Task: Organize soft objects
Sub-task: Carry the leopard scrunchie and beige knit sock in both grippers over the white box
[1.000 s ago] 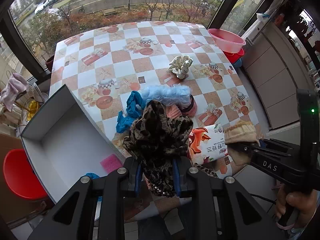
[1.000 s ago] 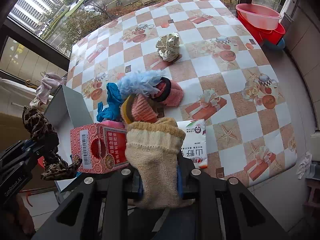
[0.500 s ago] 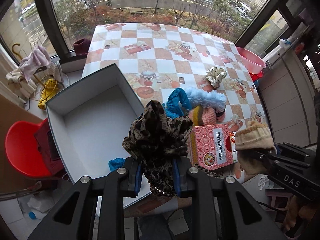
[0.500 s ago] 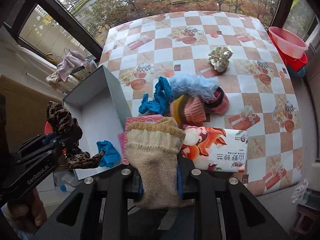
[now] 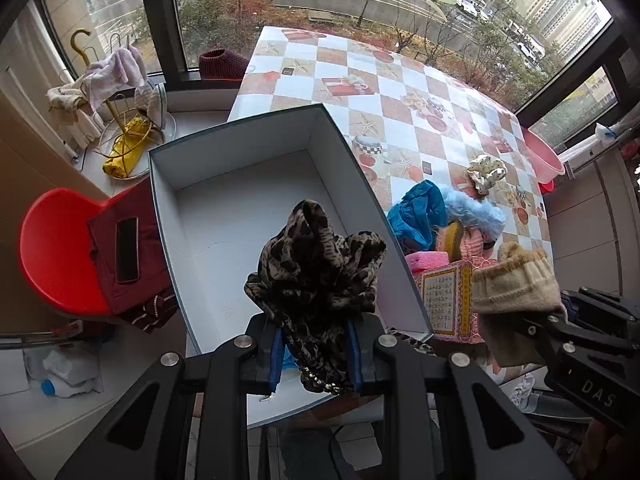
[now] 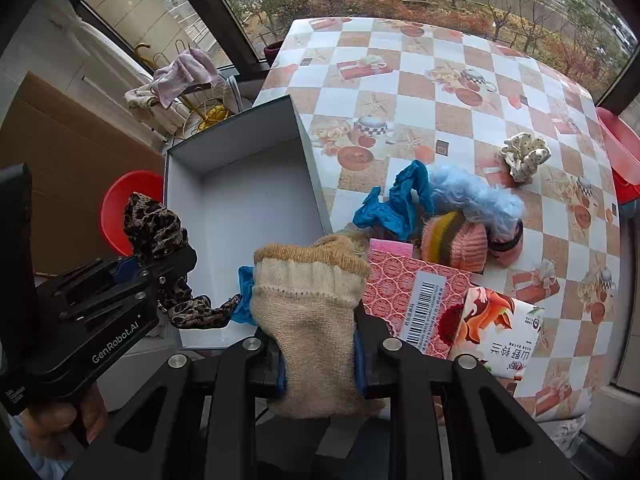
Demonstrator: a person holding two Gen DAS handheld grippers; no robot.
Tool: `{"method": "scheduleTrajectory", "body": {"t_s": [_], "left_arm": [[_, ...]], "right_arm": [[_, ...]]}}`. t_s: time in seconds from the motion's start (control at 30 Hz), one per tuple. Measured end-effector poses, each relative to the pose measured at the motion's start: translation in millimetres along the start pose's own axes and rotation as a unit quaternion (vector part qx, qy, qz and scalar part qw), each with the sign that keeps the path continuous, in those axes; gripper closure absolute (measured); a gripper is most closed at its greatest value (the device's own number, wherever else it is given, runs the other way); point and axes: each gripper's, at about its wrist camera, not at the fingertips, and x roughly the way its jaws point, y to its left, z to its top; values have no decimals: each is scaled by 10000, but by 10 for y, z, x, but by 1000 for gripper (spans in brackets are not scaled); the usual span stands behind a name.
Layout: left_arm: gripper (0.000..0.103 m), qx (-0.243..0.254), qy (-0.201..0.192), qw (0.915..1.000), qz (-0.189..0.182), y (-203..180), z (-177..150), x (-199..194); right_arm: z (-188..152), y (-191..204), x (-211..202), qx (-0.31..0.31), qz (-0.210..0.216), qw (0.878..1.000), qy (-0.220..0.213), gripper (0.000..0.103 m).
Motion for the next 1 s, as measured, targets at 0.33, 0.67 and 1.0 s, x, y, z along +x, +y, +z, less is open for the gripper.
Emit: {"method": "scheduleTrajectory", "body": {"t_s": [0.33,0.67,1.0], "left_arm": [[76,-205,46,9998,14,168,61,77],[75,-293,73,9995,3,228,137,150],[75,-347,170,9992,36,287,181,240]], "right_arm": [[156,249,148,-339,9,9992,219,78],[262,280,260,-384,-5,9986,365,78],[351,286,354,-354,22,9983,468,78]]}}
